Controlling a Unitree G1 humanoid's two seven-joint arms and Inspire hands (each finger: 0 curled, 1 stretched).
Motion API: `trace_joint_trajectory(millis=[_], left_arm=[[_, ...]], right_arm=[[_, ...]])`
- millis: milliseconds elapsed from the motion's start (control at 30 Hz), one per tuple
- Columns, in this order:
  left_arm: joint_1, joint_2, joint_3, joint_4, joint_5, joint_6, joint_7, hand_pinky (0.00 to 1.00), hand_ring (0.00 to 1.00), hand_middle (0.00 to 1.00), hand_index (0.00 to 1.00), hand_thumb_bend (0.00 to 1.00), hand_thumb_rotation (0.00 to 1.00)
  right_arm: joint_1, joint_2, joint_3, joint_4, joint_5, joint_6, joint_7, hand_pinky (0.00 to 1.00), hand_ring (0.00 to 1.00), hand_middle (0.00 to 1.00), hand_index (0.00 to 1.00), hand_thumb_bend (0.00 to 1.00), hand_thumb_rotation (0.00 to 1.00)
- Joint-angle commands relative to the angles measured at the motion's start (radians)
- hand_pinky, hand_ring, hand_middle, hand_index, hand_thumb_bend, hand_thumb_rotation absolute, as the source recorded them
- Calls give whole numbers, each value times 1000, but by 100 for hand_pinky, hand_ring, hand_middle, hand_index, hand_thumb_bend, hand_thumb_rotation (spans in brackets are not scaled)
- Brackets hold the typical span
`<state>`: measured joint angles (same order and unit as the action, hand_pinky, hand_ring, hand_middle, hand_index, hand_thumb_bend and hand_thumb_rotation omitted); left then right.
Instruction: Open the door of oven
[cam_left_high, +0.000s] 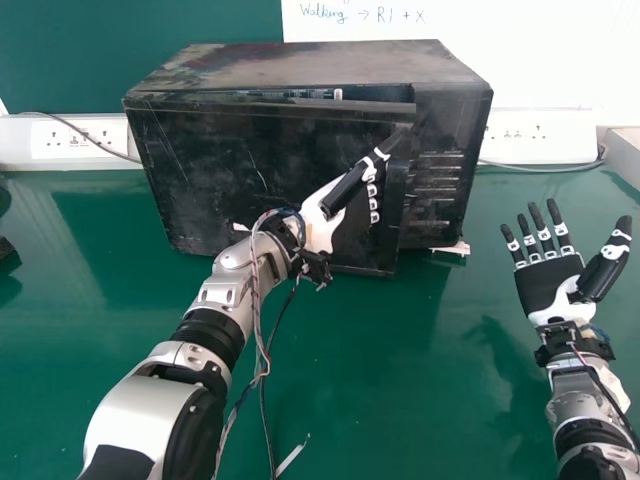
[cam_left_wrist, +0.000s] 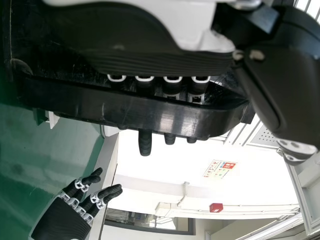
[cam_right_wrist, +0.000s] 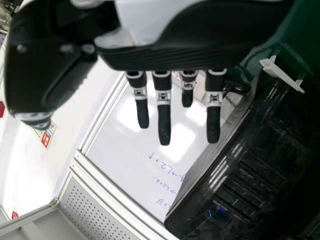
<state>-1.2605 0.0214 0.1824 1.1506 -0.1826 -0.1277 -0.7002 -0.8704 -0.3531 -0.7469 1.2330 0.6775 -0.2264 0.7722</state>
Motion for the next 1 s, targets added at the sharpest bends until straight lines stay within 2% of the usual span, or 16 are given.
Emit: trace_joint_trajectory(millis=[0,233,500,733,967], left_arm=[[3,-21,12,3,-30,7,-29,56,67,70,86,91,93],[26,-13,4,-19,-35,-15,-42,55,67,70,84,90,96],[62,-3,-8,-69,-39,-16,-74,57,70,74,84,92,96],[128,-1,-19,-176,-56,13,-111,57,71,75,83,93,96],[211,1,-30,-315,-83,72,-124,59,72,76,85,95,93]], right_arm=[[8,-5,0,-2,-1,0,-7,49,63,80,86,100,83],[7,-5,2,-3,-3,-2,-7,49,63,78,82,100,87],[7,-5,6,-2,-7,-9,-16,49,62,78,82,100,84],[5,-7,6,0,-5,-3,-12,49,62,78,83,100,85],[4,-6,6,1,-5,-3,-15,49,62,78,83,100,84]])
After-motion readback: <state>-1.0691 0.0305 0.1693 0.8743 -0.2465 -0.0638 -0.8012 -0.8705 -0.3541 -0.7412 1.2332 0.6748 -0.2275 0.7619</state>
